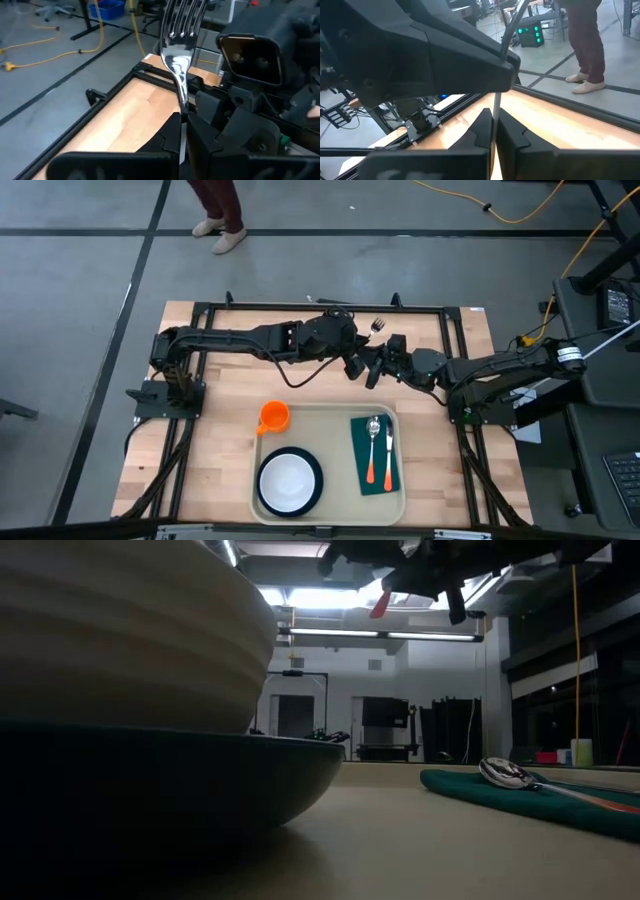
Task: Set up tray
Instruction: Put the orange fork on the green napkin to the left of the orange spoon
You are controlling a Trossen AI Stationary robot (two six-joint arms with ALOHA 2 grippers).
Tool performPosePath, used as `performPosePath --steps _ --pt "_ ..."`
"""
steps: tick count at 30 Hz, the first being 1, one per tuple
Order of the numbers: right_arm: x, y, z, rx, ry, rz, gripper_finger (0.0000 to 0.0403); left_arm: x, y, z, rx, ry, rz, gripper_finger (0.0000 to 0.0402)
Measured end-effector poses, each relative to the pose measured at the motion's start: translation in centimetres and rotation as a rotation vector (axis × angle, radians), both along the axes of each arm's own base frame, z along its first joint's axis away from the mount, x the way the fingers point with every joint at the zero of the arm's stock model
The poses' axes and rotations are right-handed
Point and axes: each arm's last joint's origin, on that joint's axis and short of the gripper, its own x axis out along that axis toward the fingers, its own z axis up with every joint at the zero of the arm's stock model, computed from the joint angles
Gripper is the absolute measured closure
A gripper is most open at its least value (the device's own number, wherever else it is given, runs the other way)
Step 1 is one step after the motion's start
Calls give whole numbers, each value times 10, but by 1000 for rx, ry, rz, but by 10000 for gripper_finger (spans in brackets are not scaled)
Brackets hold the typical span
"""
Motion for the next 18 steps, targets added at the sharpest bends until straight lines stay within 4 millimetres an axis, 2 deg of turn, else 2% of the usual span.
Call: performPosePath --steps 8,13,15,18 --pt "0 2 1 4 -7 68 392 -6 -1 9 -71 -24 -159 331" --pt "0 1 -1 16 10 59 393 -15 -3 30 -60 -68 -184 279" --pt "1 3 -2 35 34 118 393 -23 -5 40 -51 -70 -193 260" --pt "1 9 -4 107 96 305 393 -35 1 52 -51 -70 -185 236"
